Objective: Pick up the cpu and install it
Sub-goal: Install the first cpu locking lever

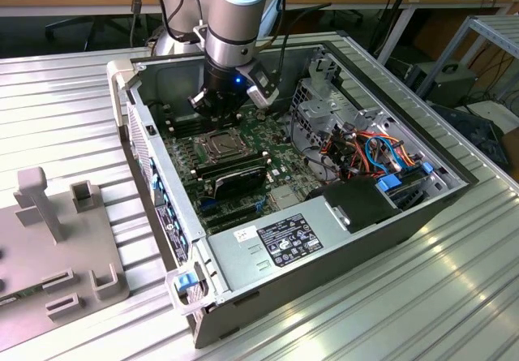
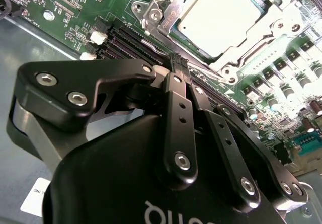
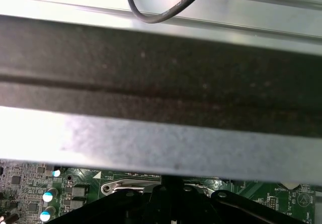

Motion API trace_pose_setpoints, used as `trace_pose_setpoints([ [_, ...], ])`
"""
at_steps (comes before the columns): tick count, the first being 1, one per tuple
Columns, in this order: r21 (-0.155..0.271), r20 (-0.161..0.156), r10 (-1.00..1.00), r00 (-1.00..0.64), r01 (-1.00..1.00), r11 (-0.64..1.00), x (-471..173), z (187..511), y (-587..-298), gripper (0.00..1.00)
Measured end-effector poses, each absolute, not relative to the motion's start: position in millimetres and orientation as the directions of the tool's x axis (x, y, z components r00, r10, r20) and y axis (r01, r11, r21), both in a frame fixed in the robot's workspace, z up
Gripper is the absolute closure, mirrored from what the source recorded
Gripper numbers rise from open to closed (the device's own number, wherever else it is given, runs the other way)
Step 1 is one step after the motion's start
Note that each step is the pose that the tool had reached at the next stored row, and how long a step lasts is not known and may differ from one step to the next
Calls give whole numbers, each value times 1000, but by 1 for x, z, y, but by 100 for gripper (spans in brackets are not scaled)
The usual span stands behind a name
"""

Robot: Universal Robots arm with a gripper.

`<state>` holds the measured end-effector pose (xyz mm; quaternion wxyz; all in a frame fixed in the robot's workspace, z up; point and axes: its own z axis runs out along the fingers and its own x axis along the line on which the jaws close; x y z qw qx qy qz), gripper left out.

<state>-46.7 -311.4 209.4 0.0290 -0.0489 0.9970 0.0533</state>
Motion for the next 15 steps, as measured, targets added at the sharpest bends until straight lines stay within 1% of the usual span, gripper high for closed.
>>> trace_pose_setpoints([
  [15, 103, -63, -95, -994, -101, 990, -45, 206, -312, 89],
])
